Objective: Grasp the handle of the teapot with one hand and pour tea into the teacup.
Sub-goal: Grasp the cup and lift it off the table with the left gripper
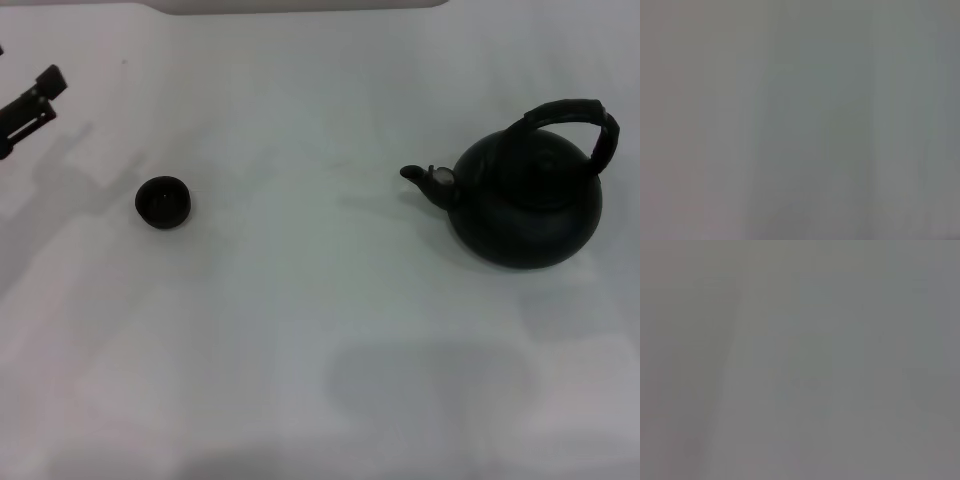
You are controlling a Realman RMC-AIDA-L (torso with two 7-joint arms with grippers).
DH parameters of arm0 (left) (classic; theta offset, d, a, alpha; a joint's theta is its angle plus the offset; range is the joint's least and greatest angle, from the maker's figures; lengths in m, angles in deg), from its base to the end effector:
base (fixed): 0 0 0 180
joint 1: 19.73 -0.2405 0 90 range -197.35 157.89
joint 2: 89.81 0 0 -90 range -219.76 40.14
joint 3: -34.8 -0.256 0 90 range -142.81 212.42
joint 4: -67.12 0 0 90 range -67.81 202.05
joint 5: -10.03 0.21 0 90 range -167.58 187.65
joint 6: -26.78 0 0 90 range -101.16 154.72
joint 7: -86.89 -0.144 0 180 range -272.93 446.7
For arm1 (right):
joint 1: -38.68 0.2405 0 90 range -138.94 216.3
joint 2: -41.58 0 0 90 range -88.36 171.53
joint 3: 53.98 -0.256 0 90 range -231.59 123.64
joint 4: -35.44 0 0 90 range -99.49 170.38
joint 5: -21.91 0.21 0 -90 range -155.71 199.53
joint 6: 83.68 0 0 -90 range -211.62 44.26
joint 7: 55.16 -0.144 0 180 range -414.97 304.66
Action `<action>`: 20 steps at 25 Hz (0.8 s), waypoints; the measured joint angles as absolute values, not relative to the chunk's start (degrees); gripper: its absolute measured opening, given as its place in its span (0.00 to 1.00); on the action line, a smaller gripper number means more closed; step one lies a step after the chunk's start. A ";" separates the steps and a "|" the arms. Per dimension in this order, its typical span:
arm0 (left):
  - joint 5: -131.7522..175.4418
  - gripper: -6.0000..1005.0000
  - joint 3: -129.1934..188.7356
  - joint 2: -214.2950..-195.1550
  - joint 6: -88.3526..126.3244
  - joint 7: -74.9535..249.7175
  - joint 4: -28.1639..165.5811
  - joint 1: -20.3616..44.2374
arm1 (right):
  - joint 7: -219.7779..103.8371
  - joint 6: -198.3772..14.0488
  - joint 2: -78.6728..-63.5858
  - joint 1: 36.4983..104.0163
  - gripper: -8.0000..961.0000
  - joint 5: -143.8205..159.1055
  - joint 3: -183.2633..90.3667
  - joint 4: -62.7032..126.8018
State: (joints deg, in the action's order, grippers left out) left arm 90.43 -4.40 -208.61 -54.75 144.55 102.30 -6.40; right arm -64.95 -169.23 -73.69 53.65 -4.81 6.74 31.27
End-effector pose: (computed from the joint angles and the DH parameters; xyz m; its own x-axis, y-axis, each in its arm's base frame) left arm -0.3343 0.2902 0.0586 0.6703 0.0421 0.7409 0.6290 -0.5620 -0.5372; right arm 0.3734 0.2625 0.0538 0.8098 0.2102 -0.5477 -0.5406 -0.0954 -0.8359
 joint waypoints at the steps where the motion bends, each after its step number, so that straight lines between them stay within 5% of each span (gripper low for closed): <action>1: 91.07 0.87 -4.39 -208.56 -53.67 146.33 102.87 -6.42 | -64.96 -169.17 -73.66 53.64 0.91 -4.81 6.75 31.37; 11: 109.21 0.87 -6.65 -208.90 -50.79 170.64 118.38 -6.67 | -65.04 -166.71 -73.86 54.07 0.91 -4.81 7.71 31.70; 20: 112.72 0.87 -17.95 -209.00 -48.06 184.12 137.67 -14.27 | -65.31 -165.86 -73.90 54.19 0.91 -4.81 8.33 33.69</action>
